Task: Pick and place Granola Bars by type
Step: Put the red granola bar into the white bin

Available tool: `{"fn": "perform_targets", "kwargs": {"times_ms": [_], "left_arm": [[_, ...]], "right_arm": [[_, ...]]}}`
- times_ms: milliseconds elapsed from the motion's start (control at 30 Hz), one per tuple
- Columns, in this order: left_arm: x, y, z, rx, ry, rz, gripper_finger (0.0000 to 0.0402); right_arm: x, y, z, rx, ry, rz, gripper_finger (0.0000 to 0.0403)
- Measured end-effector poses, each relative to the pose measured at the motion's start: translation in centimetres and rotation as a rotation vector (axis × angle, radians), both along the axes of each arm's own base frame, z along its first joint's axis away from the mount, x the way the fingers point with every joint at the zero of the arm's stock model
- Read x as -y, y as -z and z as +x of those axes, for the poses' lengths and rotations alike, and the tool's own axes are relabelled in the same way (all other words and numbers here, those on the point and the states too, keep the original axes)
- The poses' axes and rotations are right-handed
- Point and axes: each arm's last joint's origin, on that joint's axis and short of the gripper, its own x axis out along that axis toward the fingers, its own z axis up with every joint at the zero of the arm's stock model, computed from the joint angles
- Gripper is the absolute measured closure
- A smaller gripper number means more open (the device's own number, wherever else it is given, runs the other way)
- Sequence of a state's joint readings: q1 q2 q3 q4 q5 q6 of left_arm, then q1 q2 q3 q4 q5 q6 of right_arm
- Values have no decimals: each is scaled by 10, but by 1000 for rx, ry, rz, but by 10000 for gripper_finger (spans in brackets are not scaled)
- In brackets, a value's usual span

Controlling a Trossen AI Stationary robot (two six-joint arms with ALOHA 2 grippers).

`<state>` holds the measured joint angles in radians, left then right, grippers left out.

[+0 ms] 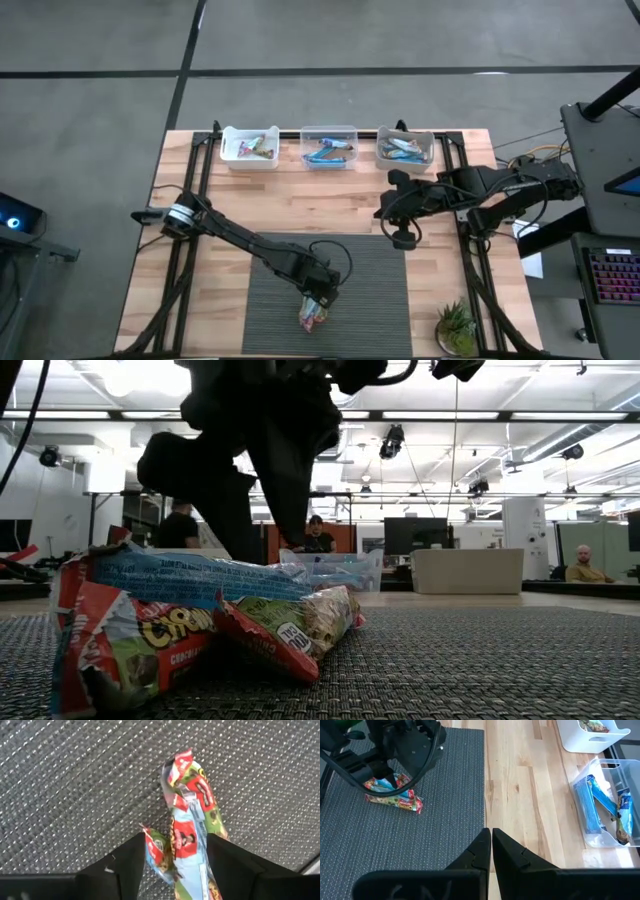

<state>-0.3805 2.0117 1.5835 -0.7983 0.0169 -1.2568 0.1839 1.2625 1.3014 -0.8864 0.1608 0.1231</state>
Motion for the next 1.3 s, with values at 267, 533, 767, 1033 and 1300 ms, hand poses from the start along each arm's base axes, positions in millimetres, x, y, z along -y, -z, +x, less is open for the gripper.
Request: {"fn": "perform_targets", "kwargs": {"times_ms": [267, 533, 767, 1033, 1300], "left_arm": [[1, 5, 3, 32, 7, -20, 209], [0, 15, 0, 8, 6, -13, 209], [0, 15, 3, 31, 4, -24, 209], [0, 14, 4, 43, 6, -26, 209], [-1, 15, 4, 48, 10, -22, 209]], "right_arm": [[0, 0, 0, 0, 2, 0, 394], [0, 0, 0, 1, 2, 1, 394], [0, 0, 0, 1, 2, 1, 394], [0, 0, 0, 1, 1, 1, 394], [1, 0, 0, 1, -1, -2, 394]]}}
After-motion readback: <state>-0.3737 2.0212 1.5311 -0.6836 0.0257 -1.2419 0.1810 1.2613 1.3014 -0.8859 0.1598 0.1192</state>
